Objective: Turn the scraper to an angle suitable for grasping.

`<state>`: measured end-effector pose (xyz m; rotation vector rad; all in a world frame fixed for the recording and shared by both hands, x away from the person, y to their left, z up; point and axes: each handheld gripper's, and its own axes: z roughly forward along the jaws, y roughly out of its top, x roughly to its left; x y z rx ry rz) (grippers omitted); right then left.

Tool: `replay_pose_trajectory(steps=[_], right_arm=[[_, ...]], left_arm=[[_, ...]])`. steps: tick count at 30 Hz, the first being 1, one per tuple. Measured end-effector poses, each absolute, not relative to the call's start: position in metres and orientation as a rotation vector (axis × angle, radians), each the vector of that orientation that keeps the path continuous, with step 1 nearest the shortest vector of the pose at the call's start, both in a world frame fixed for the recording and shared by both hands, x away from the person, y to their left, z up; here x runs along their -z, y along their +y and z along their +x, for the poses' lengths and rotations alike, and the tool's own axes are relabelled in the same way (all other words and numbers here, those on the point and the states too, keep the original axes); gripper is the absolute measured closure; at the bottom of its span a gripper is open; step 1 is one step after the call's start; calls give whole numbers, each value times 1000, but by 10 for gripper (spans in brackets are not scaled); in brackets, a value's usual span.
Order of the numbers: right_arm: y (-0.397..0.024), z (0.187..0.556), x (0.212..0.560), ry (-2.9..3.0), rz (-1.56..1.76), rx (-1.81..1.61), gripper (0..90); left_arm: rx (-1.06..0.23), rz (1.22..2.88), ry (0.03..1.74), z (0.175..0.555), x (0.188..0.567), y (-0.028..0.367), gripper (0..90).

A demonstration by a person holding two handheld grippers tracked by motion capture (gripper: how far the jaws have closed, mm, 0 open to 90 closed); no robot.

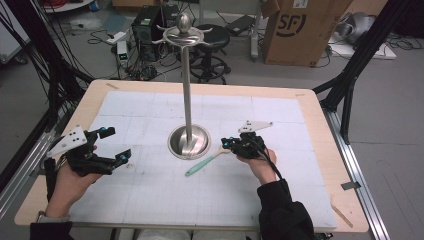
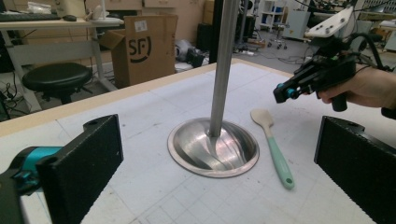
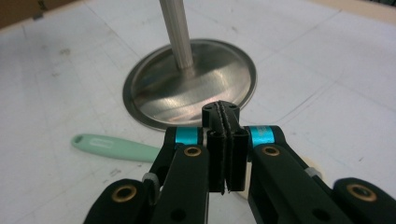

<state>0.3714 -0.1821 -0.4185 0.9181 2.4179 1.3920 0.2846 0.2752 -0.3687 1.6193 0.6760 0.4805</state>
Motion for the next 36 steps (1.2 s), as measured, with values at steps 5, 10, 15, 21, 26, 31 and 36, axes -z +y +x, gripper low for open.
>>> replay_pose_trajectory(steps=[5,10,15,21,26,31,36], right_arm=[[-175,380,428,2451,941,-1360,898],[-167,386,436,2481,971,-1335,898],[-158,390,442,2514,963,-1299,898],[-145,393,445,2541,962,-1181,898],[-145,394,446,2532,959,-1167,898],[-147,392,446,2537,951,-1159,899],[-150,388,445,2552,960,-1142,899]], left_arm=[[-483,1618,693,281,371,280,17],[-487,1598,685,274,369,285,17],[-496,1601,699,272,369,288,17],[-493,1614,724,272,375,292,17],[-496,1612,729,271,375,293,17],[-491,1621,735,271,378,293,17],[-483,1628,736,273,380,291,17]])
